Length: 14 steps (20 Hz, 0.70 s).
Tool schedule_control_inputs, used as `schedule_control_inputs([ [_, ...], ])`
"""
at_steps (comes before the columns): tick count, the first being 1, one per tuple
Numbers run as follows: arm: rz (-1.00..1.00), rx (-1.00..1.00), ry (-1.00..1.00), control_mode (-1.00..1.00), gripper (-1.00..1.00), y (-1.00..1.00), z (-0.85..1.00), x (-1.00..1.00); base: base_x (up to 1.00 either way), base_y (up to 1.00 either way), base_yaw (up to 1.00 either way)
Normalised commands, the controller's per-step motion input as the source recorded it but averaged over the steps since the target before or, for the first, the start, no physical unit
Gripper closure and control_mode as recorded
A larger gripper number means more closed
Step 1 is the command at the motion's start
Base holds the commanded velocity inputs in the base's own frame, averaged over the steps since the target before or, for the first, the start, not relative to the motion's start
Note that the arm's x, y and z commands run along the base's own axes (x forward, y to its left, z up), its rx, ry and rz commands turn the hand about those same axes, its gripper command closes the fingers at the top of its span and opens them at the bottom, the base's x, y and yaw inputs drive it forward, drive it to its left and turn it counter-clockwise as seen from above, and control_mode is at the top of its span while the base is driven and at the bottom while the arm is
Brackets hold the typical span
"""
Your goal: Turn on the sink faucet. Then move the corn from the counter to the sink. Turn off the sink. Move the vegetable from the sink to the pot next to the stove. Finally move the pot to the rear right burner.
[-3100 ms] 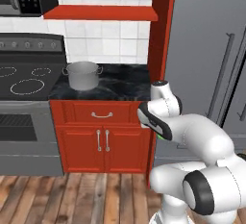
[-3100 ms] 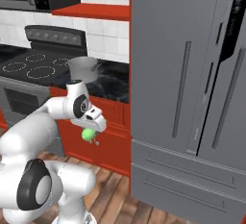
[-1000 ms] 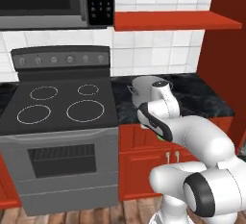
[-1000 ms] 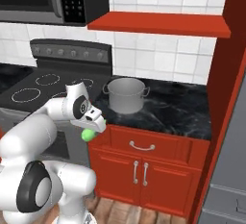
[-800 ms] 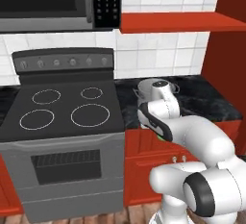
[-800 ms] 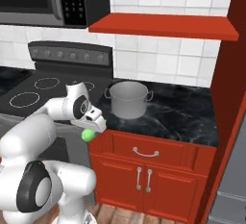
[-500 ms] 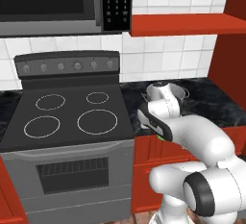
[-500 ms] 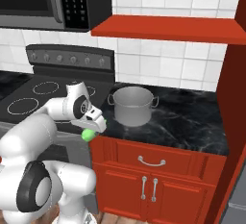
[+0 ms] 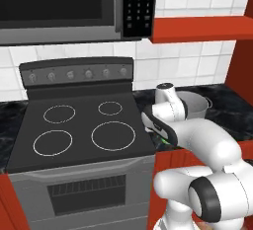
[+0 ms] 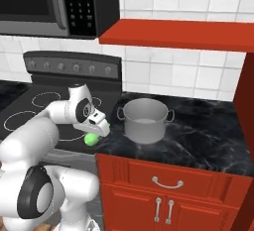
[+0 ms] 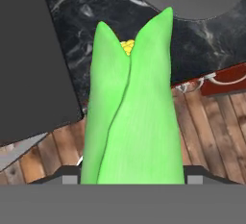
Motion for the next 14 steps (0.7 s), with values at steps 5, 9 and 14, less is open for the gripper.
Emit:
schedule_control_inputs([
  [5,0.00,0.00,0.00,1.00,1.00,0.00,0.00,0.00,0.50,0.42,-0.06],
  [9,0.00,0.00,0.00,1.00,1.00,0.00,0.00,0.00,0.53,0.29,-0.03],
  [14,0.00,0.00,0.00,1.00,1.00,0.00,0.00,0.00,0.52,0.12,0.00],
])
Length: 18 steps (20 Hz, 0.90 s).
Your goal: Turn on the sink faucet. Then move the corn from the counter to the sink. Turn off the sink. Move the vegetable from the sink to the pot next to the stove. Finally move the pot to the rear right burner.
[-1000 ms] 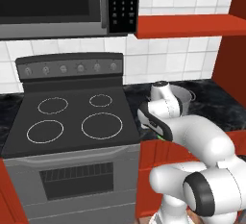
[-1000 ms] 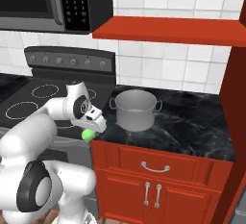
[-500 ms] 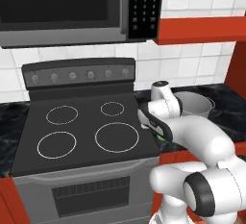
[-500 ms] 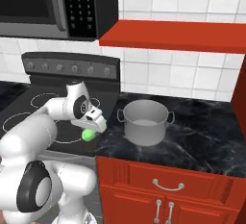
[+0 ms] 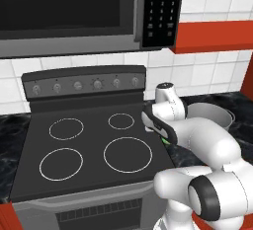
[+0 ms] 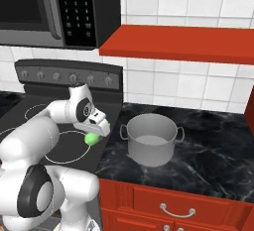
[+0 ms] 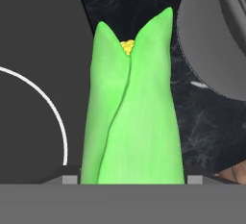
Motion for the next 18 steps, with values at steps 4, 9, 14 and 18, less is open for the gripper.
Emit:
schedule_control_inputs([
  [4,0.00,0.00,0.00,1.00,1.00,0.00,0.00,0.00,0.37,0.10,0.00],
  [9,0.00,0.00,0.00,1.00,1.00,0.00,0.00,0.00,0.28,0.07,0.00],
  [14,0.00,0.00,0.00,1.00,1.00,0.00,0.00,0.00,0.15,0.17,0.00],
  [18,0.00,0.00,0.00,1.00,1.00,0.00,0.00,0.00,0.00,0.00,0.00],
])
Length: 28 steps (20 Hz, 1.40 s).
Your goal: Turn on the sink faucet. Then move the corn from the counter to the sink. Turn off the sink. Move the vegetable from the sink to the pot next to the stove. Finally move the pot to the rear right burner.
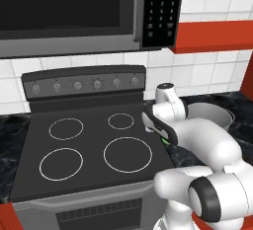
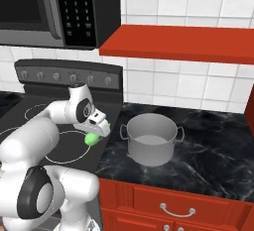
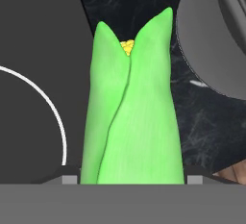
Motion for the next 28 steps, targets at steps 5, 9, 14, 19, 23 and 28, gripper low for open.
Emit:
schedule_control_inputs([
  [5,0.00,0.00,0.00,1.00,1.00,0.00,0.00,0.00,0.00,0.00,0.01],
  [9,0.00,0.00,-0.05,-1.00,1.00,0.00,0.07,-0.08,0.00,0.00,0.00],
  [14,-0.02,-0.01,-0.16,-1.00,1.00,0.00,0.53,-0.24,0.00,0.00,0.00],
  [19,-0.03,0.00,-0.05,-1.00,1.00,-0.22,0.49,-0.22,0.00,0.00,0.00],
  [23,-0.03,0.00,0.00,-1.00,1.00,-0.59,0.39,-0.06,0.00,0.00,0.00],
  [28,-0.03,0.00,0.00,-1.00,1.00,-0.73,0.27,0.00,0.00,0.00,0.00],
])
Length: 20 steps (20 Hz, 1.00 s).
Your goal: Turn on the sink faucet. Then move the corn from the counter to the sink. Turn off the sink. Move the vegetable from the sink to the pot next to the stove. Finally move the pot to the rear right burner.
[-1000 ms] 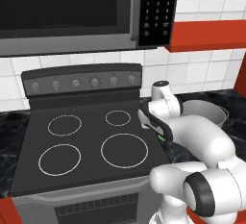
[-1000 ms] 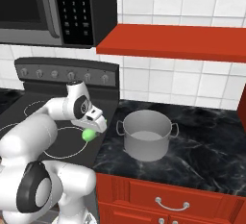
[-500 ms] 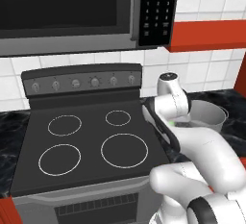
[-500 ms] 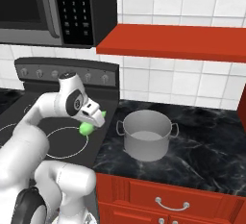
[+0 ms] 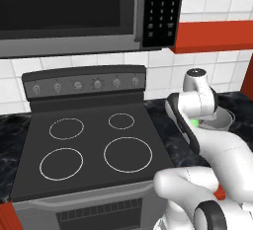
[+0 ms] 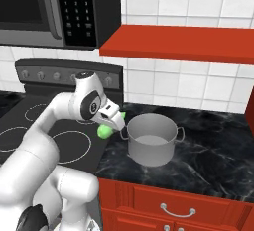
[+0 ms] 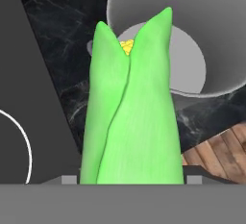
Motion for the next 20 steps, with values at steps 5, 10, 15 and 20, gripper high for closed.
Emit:
schedule_control_inputs([
  [5,-0.04,0.00,0.00,-1.00,1.00,-0.77,0.19,0.00,0.00,0.00,0.00],
  [10,-0.01,0.00,0.00,-1.00,1.00,-0.43,0.03,0.00,0.00,0.00,0.00],
  [15,0.03,0.01,0.00,-1.00,1.00,-0.32,-0.02,0.21,0.00,0.00,0.00],
  [20,0.05,0.04,0.00,-1.00,1.00,-0.38,-0.02,0.38,0.00,0.00,0.00],
])
